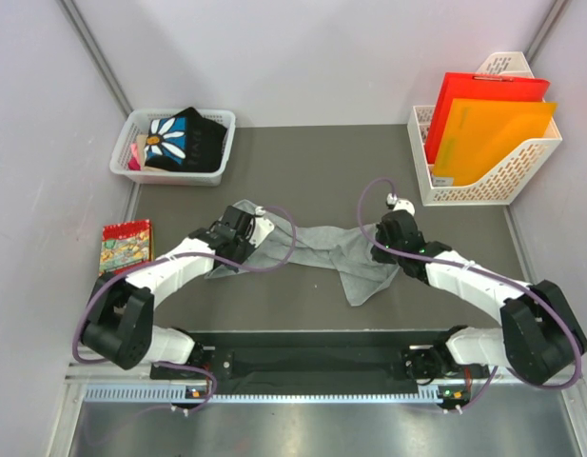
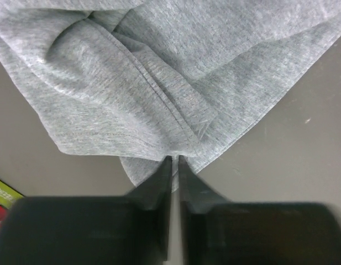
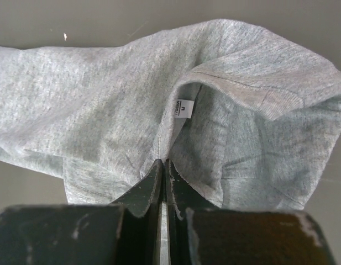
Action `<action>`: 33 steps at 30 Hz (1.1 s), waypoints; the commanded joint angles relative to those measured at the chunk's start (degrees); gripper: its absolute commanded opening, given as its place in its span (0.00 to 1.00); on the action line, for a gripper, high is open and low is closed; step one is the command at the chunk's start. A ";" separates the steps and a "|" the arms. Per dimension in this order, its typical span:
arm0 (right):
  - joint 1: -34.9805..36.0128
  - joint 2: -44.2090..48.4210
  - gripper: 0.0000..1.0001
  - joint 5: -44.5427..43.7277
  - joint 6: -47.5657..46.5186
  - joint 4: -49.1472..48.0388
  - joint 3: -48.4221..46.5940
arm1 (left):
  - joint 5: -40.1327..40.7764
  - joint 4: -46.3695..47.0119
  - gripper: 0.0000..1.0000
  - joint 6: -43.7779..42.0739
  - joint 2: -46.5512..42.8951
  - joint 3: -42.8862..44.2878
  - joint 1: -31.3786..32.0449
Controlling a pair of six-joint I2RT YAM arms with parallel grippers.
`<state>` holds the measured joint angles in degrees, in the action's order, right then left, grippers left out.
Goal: Fold and stack the t-shirts
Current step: Flatten out the tshirt
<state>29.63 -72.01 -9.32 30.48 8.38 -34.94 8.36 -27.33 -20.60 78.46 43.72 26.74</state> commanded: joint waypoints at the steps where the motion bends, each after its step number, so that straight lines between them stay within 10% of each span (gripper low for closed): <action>1: 0.87 2.31 0.00 -1.05 -0.77 -0.03 -2.33 | -2.12 -1.76 0.21 1.44 -2.43 2.50 0.24; 9: 0.87 2.31 0.14 -0.70 -0.69 -0.21 -1.89 | -0.89 -0.27 0.50 1.09 -1.91 0.57 0.33; 33: 0.96 -0.15 0.17 -0.61 -0.69 -0.65 -2.06 | -1.16 3.42 0.44 0.91 1.79 -2.41 0.42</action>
<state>29.87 -71.44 -9.41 30.02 8.99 -34.94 7.31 -26.79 -19.62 79.66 42.06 26.92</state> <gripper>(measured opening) 0.192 0.457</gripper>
